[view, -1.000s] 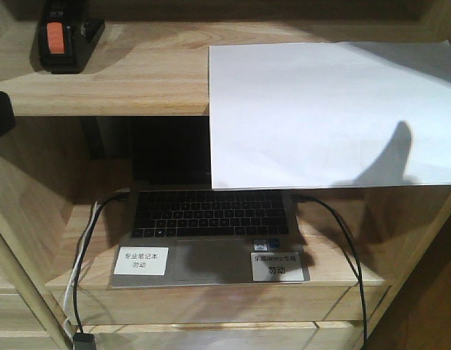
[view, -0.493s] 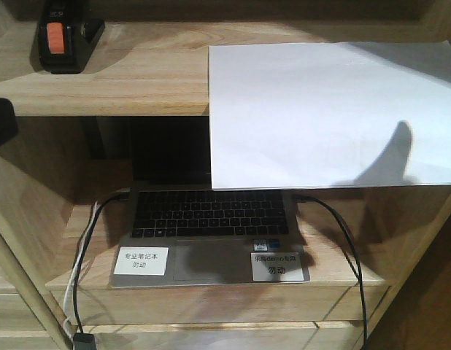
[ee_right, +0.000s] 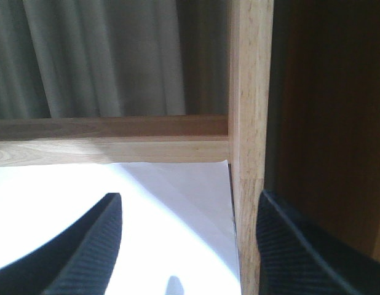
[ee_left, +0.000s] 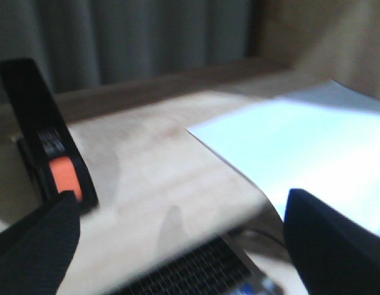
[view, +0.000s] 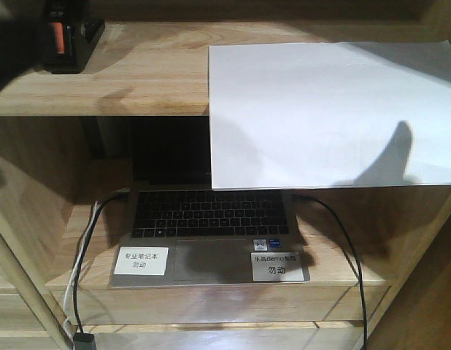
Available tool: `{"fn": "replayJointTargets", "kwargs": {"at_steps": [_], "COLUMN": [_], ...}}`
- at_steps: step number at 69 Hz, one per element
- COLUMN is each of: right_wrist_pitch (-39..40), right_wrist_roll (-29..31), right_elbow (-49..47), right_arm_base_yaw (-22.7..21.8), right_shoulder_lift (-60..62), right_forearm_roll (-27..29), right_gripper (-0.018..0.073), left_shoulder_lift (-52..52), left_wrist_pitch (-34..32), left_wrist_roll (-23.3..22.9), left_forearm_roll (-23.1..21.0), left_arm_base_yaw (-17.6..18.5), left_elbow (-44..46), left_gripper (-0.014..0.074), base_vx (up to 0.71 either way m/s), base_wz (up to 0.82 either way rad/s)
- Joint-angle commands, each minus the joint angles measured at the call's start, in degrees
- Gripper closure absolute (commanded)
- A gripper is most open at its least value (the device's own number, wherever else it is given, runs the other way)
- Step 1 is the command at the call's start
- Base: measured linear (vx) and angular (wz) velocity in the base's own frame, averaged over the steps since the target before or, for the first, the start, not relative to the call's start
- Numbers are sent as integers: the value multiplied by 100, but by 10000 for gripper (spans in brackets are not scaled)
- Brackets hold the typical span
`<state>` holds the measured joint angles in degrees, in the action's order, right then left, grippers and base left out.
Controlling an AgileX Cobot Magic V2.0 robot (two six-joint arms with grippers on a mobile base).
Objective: Grab stapler and paper to desk for stapling
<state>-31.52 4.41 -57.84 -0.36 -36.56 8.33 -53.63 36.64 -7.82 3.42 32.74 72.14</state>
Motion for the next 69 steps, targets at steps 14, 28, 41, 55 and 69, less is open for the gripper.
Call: {"fn": "replayJointTargets", "kwargs": {"at_steps": [14, 28, 41, 55, 69], "right_wrist_pitch": [443, 443, 443, 437, 437], "right_wrist_roll": [15, 15, 15, 15, 15], "right_elbow": [-162, -162, -162, -162, -162], "right_arm_base_yaw": [-27, -27, -27, -27, -27], "right_shoulder_lift": [-68, -68, -68, -68, -68], "right_forearm_roll": [23, 23, 23, 23, 23], "right_gripper": [115, 115, 115, 115, 115], "left_shoulder_lift": [-1378, -2329, -3101, -3587, -3899], "left_wrist_pitch": [603, 1795, 2504, 2562, 2554], "left_wrist_roll": [-1224, -1658, -1666, -1666, -1649], "left_forearm_roll": [1321, 1870, 2122, 2039, 1574], "left_arm_base_yaw": [27, 27, 2, -406, -736], "left_elbow": [1920, 3330, 4352, 4662, 4662], "left_gripper": [-27, -12, -11, -6, 13], "base_vx": [0, 0, 0, 0, 0], "base_wz": [0, 0, 0, 0, 0]}}
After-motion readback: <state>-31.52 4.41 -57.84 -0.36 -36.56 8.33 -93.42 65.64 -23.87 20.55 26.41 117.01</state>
